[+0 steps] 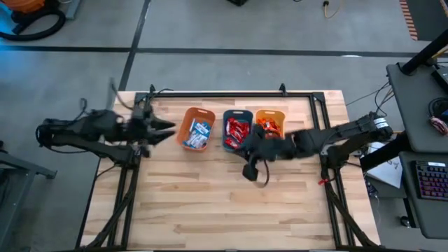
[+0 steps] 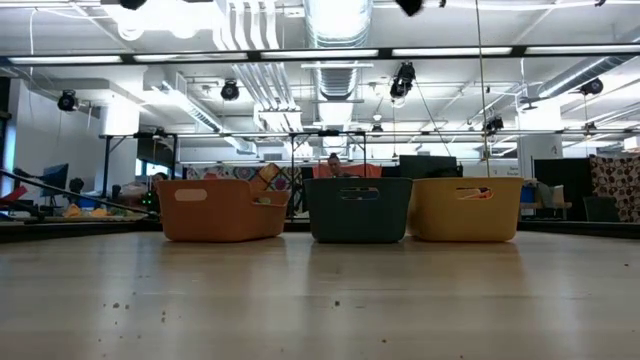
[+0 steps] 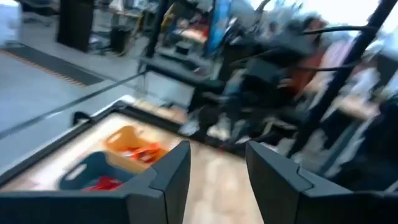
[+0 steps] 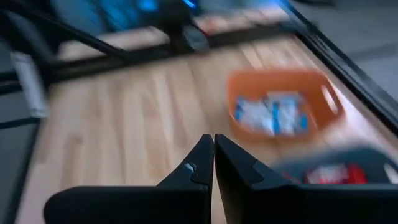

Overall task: Sort candy
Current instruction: Return to Home Position

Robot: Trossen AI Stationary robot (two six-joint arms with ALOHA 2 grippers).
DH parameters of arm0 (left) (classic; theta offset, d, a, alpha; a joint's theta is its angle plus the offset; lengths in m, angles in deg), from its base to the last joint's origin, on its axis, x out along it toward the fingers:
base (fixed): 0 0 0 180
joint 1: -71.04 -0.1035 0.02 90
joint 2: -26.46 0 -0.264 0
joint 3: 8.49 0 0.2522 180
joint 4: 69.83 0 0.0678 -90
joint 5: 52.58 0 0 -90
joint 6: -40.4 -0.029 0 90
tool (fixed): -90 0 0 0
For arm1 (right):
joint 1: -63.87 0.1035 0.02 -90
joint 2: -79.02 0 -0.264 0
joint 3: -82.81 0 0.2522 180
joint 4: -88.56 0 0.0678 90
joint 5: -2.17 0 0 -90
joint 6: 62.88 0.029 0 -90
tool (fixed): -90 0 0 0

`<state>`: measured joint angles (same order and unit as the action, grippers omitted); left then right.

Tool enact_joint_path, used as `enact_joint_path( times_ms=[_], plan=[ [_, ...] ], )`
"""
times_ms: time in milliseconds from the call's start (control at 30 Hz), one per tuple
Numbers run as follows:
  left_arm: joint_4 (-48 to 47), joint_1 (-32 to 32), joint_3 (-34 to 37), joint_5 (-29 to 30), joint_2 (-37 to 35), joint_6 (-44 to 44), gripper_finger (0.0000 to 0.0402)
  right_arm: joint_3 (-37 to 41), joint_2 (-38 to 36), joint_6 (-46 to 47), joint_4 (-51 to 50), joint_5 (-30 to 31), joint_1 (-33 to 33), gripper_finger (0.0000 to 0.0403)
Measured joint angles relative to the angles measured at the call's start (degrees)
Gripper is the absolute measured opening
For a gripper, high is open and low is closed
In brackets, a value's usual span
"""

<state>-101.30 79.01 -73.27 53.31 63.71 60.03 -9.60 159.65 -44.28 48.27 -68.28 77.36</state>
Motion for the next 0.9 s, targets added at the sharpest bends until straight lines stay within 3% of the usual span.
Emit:
enact_joint_path(
  times_ms=[100, 200, 300, 400, 667, 900],
  plan=[
    [0.30, 0.87, 0.67, 1.03, -3.60, 1.58, 0.0139, 1.37, -2.05, -8.28, 7.78, -10.87, -5.50, 0.0009],
    [0.75, 0.70, 2.14, 4.81, -5.93, -3.33, 0.0139, 4.40, -4.68, -14.11, 15.00, -20.46, -11.60, 0.0009],
    [0.36, 0.60, 4.20, 10.34, -8.52, -6.66, 0.0139, 8.12, -7.48, -16.32, 18.08, -25.46, -17.14, 0.0009],
    [0.42, 0.55, 7.57, 12.15, -12.20, -7.06, 0.0139, 12.57, -11.07, -17.09, 19.34, -29.54, -21.21, 0.0009],
    [0.66, 0.55, 18.18, 14.10, -24.93, -3.41, 0.0139, 27.48, -22.83, -16.46, 24.88, -31.85, -23.88, 0.0009],
    [-0.81, 0.57, 26.20, 19.68, -36.80, -1.59, 0.0139, 37.72, -33.17, -13.71, 26.82, -31.58, -23.93, 0.0009]
  ],
)
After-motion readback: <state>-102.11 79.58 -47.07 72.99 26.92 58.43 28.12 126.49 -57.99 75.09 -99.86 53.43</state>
